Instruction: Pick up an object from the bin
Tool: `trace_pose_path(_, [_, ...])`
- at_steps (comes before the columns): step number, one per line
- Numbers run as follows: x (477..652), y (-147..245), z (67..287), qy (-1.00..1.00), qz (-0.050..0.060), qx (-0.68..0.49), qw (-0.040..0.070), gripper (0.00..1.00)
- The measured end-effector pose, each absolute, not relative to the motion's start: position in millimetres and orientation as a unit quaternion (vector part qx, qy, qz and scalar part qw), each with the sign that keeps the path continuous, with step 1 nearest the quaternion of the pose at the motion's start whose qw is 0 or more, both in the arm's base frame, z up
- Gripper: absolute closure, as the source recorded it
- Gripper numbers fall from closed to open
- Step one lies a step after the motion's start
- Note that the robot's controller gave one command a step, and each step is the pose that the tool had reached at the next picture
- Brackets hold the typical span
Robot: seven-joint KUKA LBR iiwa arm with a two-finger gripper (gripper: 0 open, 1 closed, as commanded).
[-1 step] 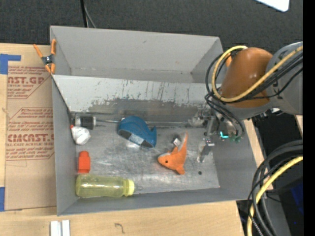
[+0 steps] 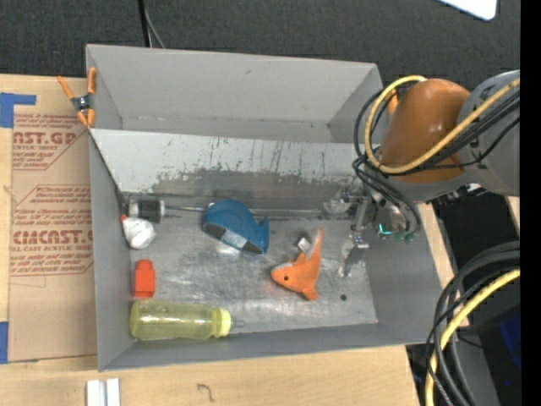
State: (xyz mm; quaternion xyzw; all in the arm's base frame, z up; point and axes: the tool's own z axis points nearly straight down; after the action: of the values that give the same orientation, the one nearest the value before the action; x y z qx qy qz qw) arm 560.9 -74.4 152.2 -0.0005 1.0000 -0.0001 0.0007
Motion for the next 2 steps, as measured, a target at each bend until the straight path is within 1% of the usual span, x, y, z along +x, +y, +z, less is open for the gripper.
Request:
trace_pose_path(1, [560.6, -58.4, 76.6, 0.986, -0.004, -0.167, 0.003, 1.00])
trace_pose_path(2, [557.6, -54.1, 71.2, 0.986, 0.000, -0.167, 0.001, 0.00])
